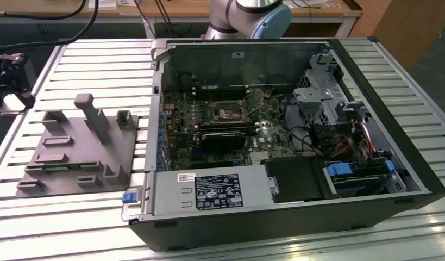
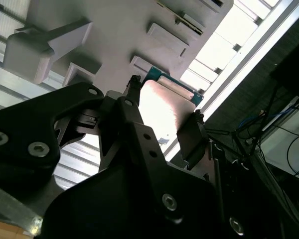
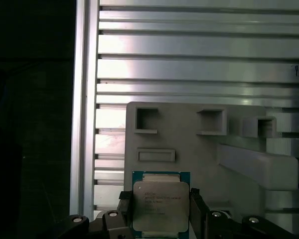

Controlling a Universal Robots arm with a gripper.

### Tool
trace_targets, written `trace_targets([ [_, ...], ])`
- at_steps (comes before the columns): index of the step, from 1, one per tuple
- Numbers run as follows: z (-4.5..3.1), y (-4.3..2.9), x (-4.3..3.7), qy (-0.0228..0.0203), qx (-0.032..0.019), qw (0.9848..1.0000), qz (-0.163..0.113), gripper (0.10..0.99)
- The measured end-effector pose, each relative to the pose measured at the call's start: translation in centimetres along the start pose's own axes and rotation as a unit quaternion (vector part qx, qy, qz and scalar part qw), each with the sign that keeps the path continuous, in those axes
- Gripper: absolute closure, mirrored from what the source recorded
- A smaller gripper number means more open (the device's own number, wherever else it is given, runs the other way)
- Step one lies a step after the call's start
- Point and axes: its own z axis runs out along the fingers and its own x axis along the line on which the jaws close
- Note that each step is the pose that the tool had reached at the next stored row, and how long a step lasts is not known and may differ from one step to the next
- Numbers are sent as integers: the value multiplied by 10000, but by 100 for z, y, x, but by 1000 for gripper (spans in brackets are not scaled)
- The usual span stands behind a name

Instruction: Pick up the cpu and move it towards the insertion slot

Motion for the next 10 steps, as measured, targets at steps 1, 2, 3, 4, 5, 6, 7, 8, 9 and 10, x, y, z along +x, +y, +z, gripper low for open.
trace_targets([
  [1,-7,1,0,0,0,10000,1,541],
  [2,-12,1,0,-1,0,10000,2,541],
  [3,-22,2,0,0,0,10000,2,541],
  [4,-35,3,0,0,0,10000,3,541],
  [5,-48,4,0,0,0,10000,3,541],
  [6,-63,5,0,0,0,10000,4,541],
  [7,-81,7,0,0,0,10000,5,541],
  [8,-102,8,0,0,0,10000,6,541],
  [9,-122,9,0,-1,0,10000,7,541],
  [10,-142,10,0,-1,0,10000,8,541],
])
